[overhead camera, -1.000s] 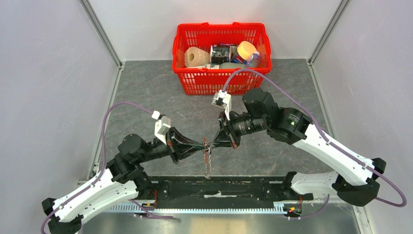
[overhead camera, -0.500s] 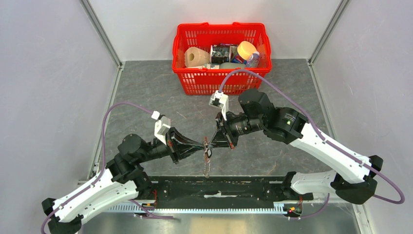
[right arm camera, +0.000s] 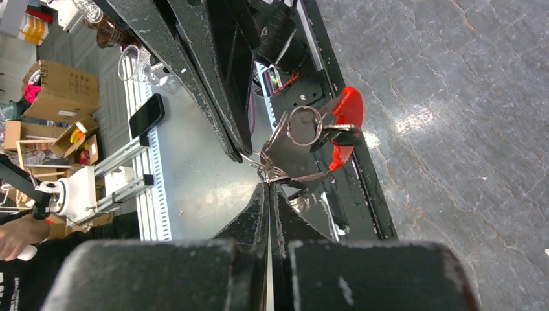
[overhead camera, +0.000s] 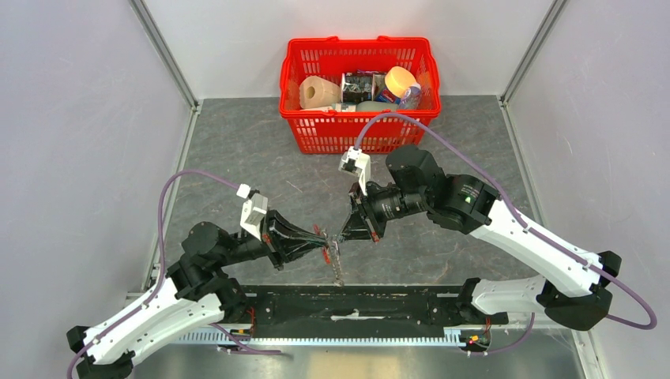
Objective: Put the keys on the keyring
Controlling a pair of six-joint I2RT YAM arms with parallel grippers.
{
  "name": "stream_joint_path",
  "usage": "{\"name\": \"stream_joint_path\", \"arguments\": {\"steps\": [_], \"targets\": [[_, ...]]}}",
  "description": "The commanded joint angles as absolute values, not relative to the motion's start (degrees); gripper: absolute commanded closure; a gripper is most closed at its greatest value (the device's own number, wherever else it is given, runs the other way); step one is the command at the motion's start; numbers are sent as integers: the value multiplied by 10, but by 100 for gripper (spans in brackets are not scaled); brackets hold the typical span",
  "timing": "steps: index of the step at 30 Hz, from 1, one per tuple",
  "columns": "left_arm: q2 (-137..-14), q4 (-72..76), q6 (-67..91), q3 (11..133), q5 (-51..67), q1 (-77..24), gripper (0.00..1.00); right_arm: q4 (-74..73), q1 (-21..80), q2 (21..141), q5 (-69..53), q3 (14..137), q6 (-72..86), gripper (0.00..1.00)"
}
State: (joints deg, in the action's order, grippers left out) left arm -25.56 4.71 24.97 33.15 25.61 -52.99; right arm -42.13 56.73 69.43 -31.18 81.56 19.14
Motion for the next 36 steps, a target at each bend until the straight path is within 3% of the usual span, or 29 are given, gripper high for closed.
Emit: {"name": "stream_joint_path", "arguments": {"steps": [1,36], "targets": [[-249,88,237,331,283,-530,98,-401,567,690,-304,837,200,100],[-228,241,299,296,285,-530,98,-253,566,631,-369,738,282,100]]}}
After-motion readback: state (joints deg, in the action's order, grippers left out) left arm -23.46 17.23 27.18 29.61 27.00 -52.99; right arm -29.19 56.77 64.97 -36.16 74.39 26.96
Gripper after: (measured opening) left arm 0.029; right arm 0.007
